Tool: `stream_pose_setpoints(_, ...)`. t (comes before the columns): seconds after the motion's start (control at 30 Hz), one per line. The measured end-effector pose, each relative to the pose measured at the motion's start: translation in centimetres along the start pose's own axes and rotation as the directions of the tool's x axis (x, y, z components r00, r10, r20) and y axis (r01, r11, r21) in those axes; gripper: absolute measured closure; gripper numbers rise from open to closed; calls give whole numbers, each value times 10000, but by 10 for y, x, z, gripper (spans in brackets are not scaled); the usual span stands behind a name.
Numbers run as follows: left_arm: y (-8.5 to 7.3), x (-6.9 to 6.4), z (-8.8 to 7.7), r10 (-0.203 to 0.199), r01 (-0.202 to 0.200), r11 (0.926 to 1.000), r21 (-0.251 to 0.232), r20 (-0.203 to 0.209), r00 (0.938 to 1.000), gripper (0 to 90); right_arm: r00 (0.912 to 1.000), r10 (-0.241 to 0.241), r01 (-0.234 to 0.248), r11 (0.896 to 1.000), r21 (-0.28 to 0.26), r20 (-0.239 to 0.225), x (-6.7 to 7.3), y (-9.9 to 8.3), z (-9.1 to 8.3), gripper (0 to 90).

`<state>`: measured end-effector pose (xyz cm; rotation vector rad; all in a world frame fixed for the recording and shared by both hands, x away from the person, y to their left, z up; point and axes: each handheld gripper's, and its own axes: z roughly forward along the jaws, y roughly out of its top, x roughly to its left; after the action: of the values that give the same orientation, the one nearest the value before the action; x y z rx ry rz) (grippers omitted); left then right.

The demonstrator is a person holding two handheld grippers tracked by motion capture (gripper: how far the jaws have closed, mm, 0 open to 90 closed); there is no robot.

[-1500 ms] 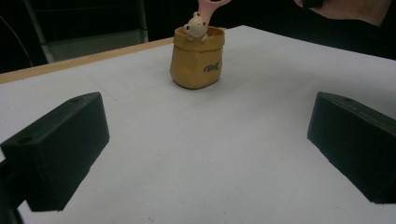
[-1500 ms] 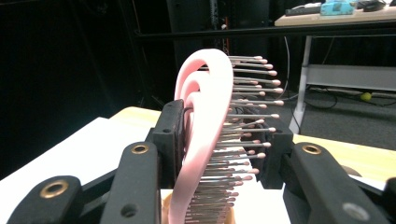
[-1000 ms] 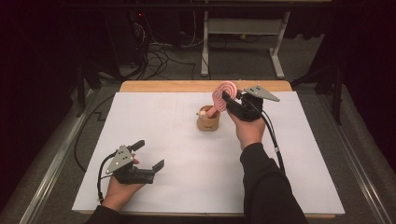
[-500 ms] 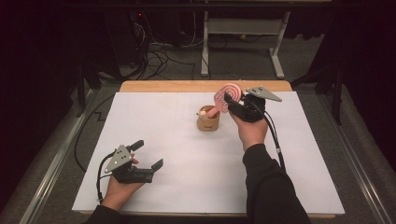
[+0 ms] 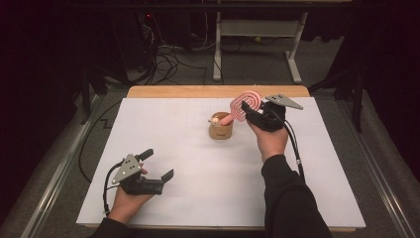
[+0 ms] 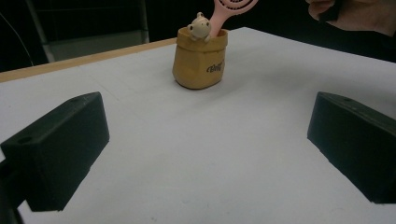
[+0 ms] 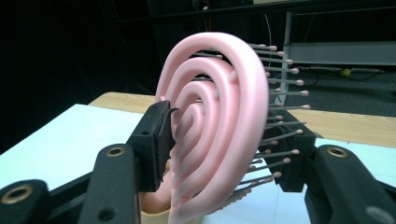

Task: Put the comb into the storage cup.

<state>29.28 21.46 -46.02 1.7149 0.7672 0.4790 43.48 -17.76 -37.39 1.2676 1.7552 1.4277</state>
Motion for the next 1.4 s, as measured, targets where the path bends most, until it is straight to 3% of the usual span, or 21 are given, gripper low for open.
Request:
stream_pose_setpoints(0.97, 0, 1, 1, -44, 44, 10000, 55, 22, 10000, 0, 9998, 55, -55, 10000, -45, 166, -11, -8, -5, 411)
stream_pose_setpoints(1.2, 0, 1, 1, -48, 48, 10000, 47, -11, 10000, 0, 9999, -99, 100, 9999, -34, 94, -12, -7, -5, 344)
stream_pose_setpoints(1.4, 0, 1, 2, -41, 41, 9999, 97, 20, 10000, 0, 9998, -202, 203, 9998, 71, -93, -11, -7, -5, 232)
